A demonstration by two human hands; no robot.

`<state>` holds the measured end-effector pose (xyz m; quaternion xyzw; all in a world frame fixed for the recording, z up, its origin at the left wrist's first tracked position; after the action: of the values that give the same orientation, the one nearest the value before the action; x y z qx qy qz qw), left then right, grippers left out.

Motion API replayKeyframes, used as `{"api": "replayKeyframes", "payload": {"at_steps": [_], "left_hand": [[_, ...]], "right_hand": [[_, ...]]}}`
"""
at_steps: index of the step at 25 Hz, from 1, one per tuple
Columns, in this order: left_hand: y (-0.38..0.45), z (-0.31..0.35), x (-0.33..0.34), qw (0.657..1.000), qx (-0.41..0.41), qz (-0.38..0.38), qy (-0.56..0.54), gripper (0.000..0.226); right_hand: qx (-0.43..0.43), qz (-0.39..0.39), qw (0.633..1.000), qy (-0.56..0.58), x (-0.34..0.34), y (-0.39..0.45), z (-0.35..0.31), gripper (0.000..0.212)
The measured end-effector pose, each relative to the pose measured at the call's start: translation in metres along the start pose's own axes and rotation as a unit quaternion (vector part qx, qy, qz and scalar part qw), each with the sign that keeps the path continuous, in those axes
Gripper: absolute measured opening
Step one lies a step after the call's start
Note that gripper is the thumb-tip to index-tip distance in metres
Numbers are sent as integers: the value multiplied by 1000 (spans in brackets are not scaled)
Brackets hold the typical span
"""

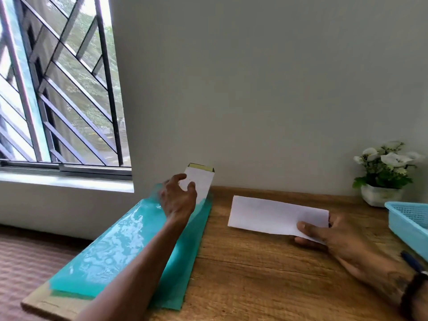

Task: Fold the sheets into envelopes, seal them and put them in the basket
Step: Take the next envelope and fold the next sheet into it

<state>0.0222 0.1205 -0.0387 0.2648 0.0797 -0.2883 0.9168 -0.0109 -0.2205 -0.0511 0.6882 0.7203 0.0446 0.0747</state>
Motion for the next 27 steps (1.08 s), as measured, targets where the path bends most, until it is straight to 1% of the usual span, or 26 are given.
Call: {"api": "replayKeyframes", "payload": {"at_steps": [1, 3, 5, 6, 8, 10, 12, 14, 16, 18, 20, 22, 25, 27], "left_hand": [[8, -1, -2, 998, -38, -9, 54, 41], [22, 0, -2, 981, -95, -49, 163, 41], [30, -5, 0, 969, -121, -76, 204, 38], [33, -10, 3, 967, -120, -86, 206, 37], [40, -25, 6, 969, -106, -110, 194, 31], [48, -37, 6, 972, -122, -133, 152, 30], [51, -42, 4, 974, -140, -139, 107, 31], [49, -40, 2, 984, -131, -114, 50, 27], [47, -33, 0, 991, -92, -89, -38, 28], [46, -26, -1, 991, -52, -58, -108, 30], [50, -16, -4, 988, -16, -3, -153, 25], [50, 0, -10, 980, 40, 59, -188, 21], [42, 37, -24, 954, 144, 141, -224, 20], [32, 58, -28, 935, 183, 168, -254, 17]], "right_hand": [[1, -7, 1000, -20, 2, 1, 2, 33], [0, -20, 998, -57, 5, 3, 3, 37], [-2, -35, 997, -71, 4, 2, 1, 44], [1, -34, 997, -72, 3, 2, 0, 45], [-2, -36, 995, -92, 6, -4, -5, 41], [-27, -26, 985, -170, 10, -6, -10, 34], [-25, -8, 977, -211, 16, -7, -10, 36], [-28, -4, 975, -222, 21, -8, -9, 41], [-26, 0, 973, -230, 21, -8, -7, 49], [-24, -1, 971, -237, 21, -11, -8, 53], [-20, 7, 971, -238, 21, -12, -8, 55], [-13, 21, 971, -236, 23, -14, -8, 59], [-5, 26, 975, -221, 25, -16, -10, 57], [-7, 30, 976, -216, 25, -15, -11, 52]]}}
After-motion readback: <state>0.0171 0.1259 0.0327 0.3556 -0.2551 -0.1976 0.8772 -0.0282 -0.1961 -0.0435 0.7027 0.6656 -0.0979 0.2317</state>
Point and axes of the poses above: each hand's wrist, its own y-axis towards the middle knuckle, its own x-axis out of the palm, z = x × y, the point moved 1 cm from there along y, towards the middle knuckle, and after that the axes turned 6 degrees about -x, right-handed, at the moved point
